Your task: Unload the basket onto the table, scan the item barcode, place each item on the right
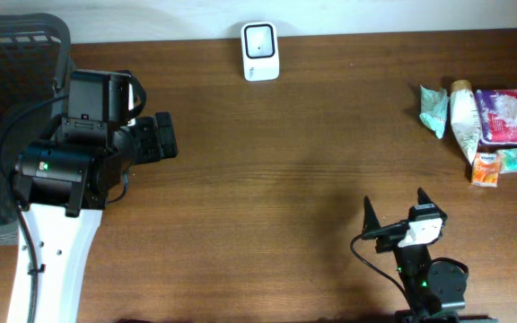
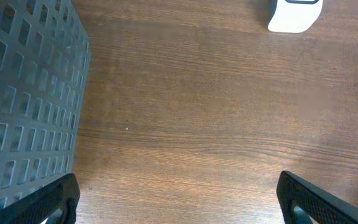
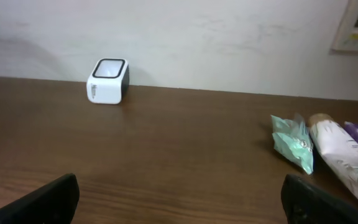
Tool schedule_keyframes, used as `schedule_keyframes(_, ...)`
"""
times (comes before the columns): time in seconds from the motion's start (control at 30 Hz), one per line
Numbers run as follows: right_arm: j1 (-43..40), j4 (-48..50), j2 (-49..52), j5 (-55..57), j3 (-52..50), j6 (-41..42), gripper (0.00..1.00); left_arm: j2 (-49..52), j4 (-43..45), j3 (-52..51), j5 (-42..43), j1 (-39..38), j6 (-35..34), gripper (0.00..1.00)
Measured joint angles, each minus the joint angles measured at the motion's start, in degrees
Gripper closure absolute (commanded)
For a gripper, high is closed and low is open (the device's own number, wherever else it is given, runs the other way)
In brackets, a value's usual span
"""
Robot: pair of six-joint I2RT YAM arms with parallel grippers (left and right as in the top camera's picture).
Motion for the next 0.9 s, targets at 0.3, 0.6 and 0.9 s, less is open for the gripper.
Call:
schedule_keyframes(0.3,-0.07,-0.11,0.0,0.59,0.0,0.79,0.01,0.02,0.0,0.0,0.0,0.0,0.0,0.01)
schedule_keyframes(0.6,-0.07,-0.11,0.0,0.66,0.0,0.46,0.01,0.0,0.0,0.0,0.0,0.0,0.0,0.01)
schedule_keyframes(0.9,-0.81,-0.13,0.0,1.11,0.0,0.44,0.01,0.0,0.0,0.0,0.0,0.0,0.0,0.01)
